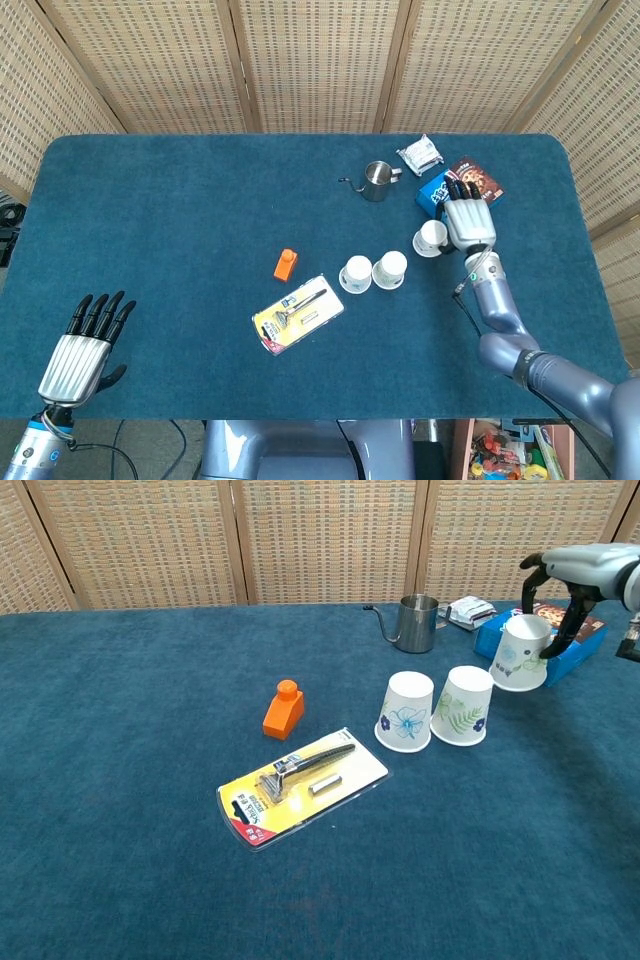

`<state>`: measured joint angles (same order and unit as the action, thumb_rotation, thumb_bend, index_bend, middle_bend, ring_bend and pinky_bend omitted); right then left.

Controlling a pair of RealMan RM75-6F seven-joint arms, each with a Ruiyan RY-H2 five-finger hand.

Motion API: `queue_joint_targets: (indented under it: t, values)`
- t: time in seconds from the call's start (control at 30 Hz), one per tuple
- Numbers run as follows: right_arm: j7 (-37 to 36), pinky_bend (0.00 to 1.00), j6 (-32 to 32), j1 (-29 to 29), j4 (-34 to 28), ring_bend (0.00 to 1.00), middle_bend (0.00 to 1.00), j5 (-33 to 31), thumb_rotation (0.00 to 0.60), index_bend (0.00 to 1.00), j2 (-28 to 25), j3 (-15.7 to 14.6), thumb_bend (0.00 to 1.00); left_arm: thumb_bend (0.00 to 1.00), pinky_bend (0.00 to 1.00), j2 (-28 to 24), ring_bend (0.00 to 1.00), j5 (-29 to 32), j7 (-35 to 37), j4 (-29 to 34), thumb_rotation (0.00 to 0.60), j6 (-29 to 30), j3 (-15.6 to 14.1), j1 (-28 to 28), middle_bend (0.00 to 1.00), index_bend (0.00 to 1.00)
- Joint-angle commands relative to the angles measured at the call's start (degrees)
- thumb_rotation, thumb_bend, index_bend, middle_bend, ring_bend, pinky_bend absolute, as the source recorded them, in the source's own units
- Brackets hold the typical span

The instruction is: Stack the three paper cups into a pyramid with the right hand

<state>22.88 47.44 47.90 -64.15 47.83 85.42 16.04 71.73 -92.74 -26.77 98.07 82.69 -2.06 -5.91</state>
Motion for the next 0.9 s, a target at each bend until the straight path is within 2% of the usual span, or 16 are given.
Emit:
queue_joint_targets:
  t: [0.03, 0.23, 0.53, 0.7, 0.9]
  values:
    - [0.4, 0.0, 2.8, -0.8, -7.2, 0.0, 0.0, -0.3, 0.6, 0.51, -4.8, 1.7, 0.06, 0.2, 0.0, 0.0, 0.0, -0.1, -0.1, 0.0, 0.6, -0.1, -0.1, 0.0, 0.0, 0.0]
    - [4.2, 0.0, 6.9, -2.1, -20.5, 0.0, 0.0, -1.9, 0.6, 0.51, -12.8, 2.4, 0.06, 0.2, 0.0, -0.1, 0.0, -1.2, -0.1, 0.4, 0.6, 0.5, -0.6, 0.2, 0.0, 0.0]
    - [8.1, 0.0, 12.1, -3.9, -36.8, 0.0, 0.0, -5.3, 0.6, 0.51, -20.3, 2.0, 0.06, 0.2, 0.0, -0.2, 0.0, -3.0, -0.1, 0.6, 0.6, 1.0, -1.5, 0.5, 0.0, 0.0]
    - [8.2, 0.0, 13.6, -4.0, -41.4, 0.0, 0.0, -4.9, 0.6, 0.51, -21.1, 1.6, 0.06, 0.2, 0.0, -0.4, 0.0, -3.2, 0.1, 0.7, 0.6, 1.4, -1.5, 0.6, 0.0, 0.0]
    - [8.6, 0.0, 14.4, -3.3, -43.4, 0.0, 0.0, -5.1, 0.6, 0.51, -20.0, 1.1, 0.06, 0.2, 0.0, -0.3, 0.0, -3.4, -0.3, 0.8, 0.6, 1.3, -1.6, 0.7, 0.0, 0.0]
